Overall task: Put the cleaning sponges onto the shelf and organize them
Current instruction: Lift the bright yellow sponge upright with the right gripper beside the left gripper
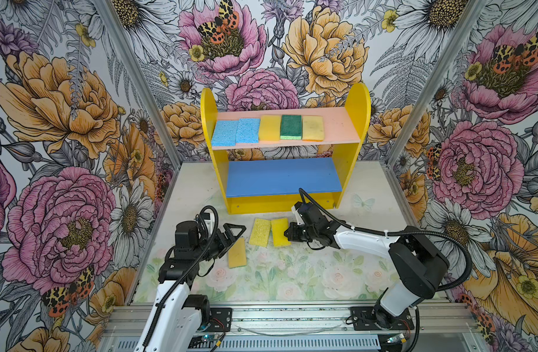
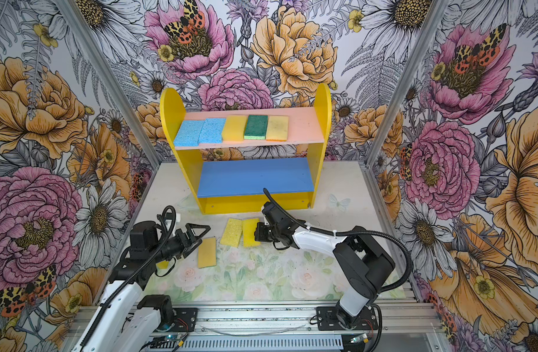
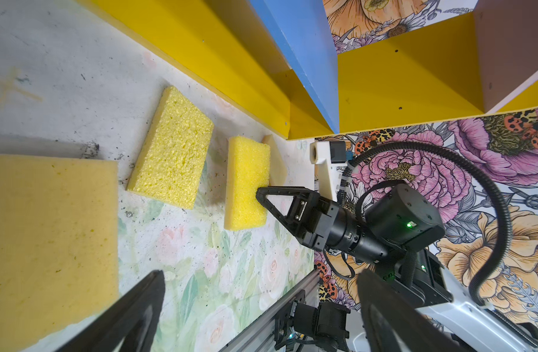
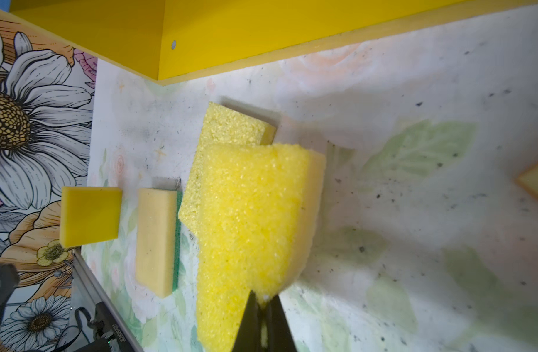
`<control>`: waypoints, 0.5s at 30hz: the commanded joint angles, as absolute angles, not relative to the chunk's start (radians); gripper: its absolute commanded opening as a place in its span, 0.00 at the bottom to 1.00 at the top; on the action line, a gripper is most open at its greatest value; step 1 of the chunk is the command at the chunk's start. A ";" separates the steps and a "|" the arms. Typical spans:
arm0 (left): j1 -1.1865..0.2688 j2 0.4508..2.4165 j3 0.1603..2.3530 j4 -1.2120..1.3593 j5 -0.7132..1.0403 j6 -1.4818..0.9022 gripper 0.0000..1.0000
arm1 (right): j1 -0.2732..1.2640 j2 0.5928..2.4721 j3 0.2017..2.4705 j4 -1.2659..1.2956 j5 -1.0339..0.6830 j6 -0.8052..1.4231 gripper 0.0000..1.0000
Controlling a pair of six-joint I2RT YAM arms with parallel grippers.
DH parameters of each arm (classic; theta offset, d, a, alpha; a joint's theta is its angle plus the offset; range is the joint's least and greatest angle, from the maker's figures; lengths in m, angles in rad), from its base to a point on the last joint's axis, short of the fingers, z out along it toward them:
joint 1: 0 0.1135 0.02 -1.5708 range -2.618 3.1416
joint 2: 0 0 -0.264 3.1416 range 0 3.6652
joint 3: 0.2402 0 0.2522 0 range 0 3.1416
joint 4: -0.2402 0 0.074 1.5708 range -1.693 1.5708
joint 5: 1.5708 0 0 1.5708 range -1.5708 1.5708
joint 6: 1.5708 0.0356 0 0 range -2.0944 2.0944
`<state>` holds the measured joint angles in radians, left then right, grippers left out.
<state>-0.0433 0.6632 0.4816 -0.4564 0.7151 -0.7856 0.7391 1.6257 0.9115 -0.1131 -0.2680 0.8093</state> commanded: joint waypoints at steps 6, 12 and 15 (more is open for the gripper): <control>-0.132 0.673 0.404 -0.218 0.693 -0.897 0.99 | 0.764 1.550 0.946 -0.122 -0.376 0.748 0.00; -0.147 0.669 0.336 0.006 0.725 -1.003 0.99 | 0.780 1.574 1.019 -0.122 -0.460 0.727 0.00; -0.150 0.694 0.348 0.025 0.739 -0.996 0.99 | 0.788 1.587 1.050 -0.121 -0.483 0.715 0.00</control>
<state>-0.1413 0.6823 0.3439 -0.0872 0.7105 -0.9691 0.7792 1.5742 1.0023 -0.1307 -0.4332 0.7452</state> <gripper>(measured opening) 0.989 0.056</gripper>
